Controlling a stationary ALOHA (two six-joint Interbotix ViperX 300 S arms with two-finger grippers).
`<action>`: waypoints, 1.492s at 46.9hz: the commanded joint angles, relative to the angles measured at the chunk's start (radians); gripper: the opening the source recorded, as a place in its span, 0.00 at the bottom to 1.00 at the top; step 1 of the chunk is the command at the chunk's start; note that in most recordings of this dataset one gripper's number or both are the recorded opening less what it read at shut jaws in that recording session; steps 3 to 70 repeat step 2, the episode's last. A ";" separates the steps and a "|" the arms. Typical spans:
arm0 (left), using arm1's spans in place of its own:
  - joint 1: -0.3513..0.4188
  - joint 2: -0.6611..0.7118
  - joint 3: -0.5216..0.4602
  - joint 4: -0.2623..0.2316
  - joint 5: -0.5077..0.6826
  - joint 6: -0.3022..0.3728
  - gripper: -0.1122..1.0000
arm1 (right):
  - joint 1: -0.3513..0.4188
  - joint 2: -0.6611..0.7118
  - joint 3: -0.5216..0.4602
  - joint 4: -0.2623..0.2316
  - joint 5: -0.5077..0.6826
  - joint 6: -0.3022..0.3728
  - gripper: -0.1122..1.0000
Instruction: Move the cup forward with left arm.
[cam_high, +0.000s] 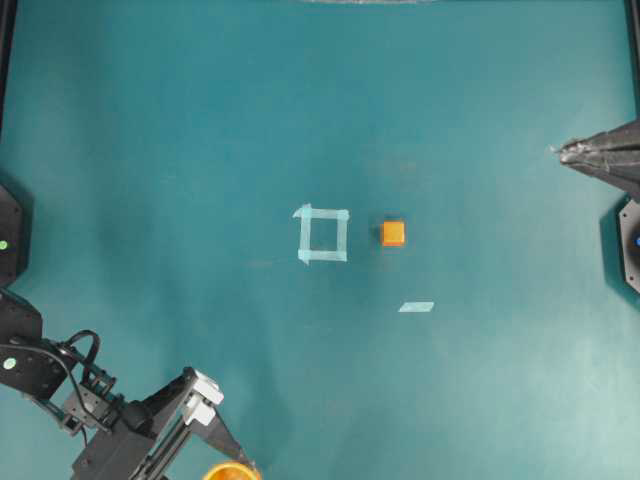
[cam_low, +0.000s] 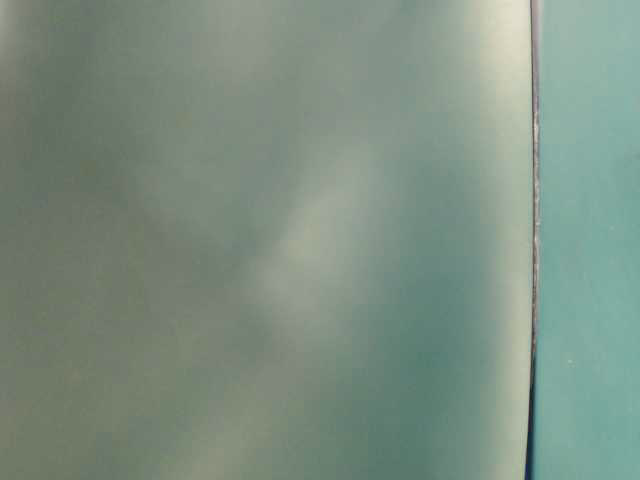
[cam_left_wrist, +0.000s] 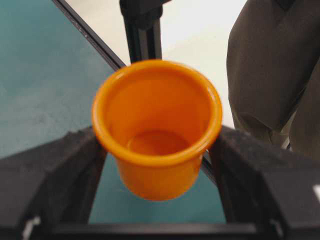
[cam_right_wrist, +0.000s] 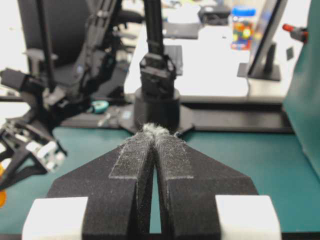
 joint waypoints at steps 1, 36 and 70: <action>-0.003 -0.014 -0.012 -0.002 -0.005 0.000 0.69 | -0.002 0.003 -0.035 -0.002 -0.003 -0.002 0.09; -0.003 -0.014 -0.012 -0.002 -0.006 0.000 0.69 | -0.002 0.003 -0.035 -0.002 -0.003 -0.002 0.09; -0.003 -0.014 -0.012 -0.002 -0.006 0.000 0.69 | -0.002 0.003 -0.035 -0.002 -0.003 -0.002 0.09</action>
